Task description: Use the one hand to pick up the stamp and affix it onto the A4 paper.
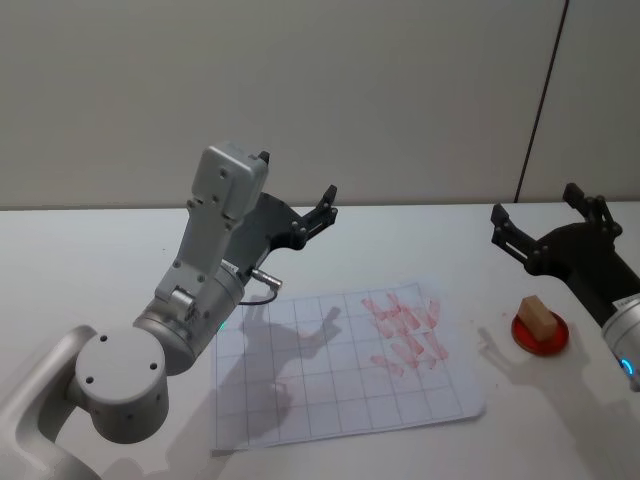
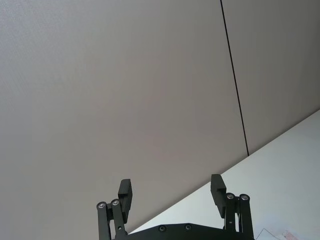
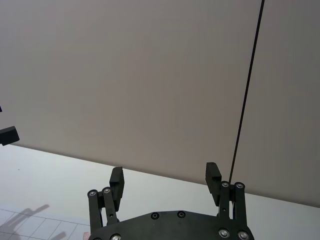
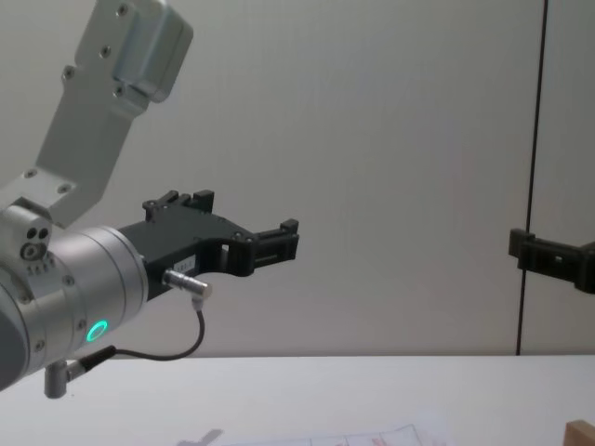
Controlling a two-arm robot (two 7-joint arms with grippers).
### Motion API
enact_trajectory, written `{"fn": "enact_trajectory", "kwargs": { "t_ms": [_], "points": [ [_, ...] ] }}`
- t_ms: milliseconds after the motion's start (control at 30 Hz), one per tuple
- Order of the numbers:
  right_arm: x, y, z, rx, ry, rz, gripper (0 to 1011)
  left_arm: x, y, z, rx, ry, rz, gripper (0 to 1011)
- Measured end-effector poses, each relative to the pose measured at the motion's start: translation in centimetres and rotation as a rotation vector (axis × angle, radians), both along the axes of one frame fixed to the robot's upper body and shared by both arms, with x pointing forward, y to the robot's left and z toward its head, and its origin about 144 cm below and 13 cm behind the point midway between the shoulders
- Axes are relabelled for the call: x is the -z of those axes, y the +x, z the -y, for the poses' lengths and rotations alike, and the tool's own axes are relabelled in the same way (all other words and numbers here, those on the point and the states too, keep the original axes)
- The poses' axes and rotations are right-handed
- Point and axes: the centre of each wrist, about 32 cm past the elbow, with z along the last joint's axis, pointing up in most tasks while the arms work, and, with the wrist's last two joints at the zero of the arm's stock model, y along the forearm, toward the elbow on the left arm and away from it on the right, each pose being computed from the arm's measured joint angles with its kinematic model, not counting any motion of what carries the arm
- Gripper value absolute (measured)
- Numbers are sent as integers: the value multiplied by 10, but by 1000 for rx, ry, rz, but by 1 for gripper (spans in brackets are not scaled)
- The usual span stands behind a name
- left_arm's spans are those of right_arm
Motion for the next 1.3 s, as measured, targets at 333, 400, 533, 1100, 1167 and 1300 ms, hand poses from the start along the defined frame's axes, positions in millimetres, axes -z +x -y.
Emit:
{"fn": "enact_trajectory", "kwargs": {
  "t_ms": [333, 400, 533, 1100, 1167, 1300],
  "points": [
    [0, 0, 0, 0, 0, 0, 1001, 0, 0, 0, 0, 0, 0, 1001],
    [0, 0, 0, 0, 0, 0, 1001, 0, 0, 0, 0, 0, 0, 1001],
    [0, 0, 0, 0, 0, 0, 1001, 0, 0, 0, 0, 0, 0, 1001],
    [-4, -1, -4, 7, 1, -10, 1001, 0, 0, 0, 0, 0, 0, 1001],
    [-7, -2, -6, 15, 0, -18, 1001, 0, 0, 0, 0, 0, 0, 1002],
    [-12, -3, -10, 32, -6, -38, 1001, 0, 0, 0, 0, 0, 0, 1001]
  ]
}}
